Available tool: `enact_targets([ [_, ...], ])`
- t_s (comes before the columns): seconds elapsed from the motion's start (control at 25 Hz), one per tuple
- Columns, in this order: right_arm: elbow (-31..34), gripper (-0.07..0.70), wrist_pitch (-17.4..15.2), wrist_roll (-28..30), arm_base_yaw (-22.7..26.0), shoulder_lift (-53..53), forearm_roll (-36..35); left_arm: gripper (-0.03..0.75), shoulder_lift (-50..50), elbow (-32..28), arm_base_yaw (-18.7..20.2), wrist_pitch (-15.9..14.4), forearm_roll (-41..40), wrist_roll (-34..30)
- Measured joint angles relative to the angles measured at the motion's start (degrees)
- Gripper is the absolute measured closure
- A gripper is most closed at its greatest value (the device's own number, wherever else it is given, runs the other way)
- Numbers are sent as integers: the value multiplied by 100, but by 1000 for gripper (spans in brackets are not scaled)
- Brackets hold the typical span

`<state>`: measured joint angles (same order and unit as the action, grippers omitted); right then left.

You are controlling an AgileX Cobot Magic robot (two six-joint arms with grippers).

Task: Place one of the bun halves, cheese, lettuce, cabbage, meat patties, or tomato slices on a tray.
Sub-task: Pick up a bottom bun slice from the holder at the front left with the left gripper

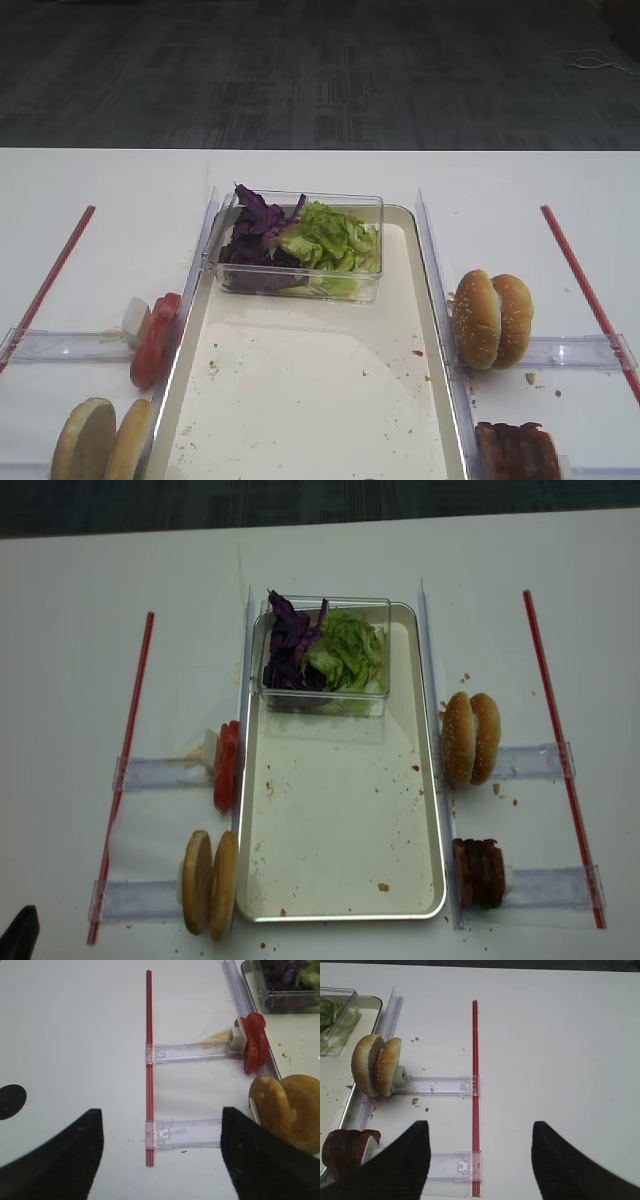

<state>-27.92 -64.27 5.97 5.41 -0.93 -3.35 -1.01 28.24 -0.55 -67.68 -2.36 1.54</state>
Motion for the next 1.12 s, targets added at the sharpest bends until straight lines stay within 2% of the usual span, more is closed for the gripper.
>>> enact_targets([
  [0.92,0,150,0,0,0,0,0,225,12,0,0,0,0,0],
  [1.12,0,150,0,0,0,0,0,225,1197,0,0,-7,0,0],
])
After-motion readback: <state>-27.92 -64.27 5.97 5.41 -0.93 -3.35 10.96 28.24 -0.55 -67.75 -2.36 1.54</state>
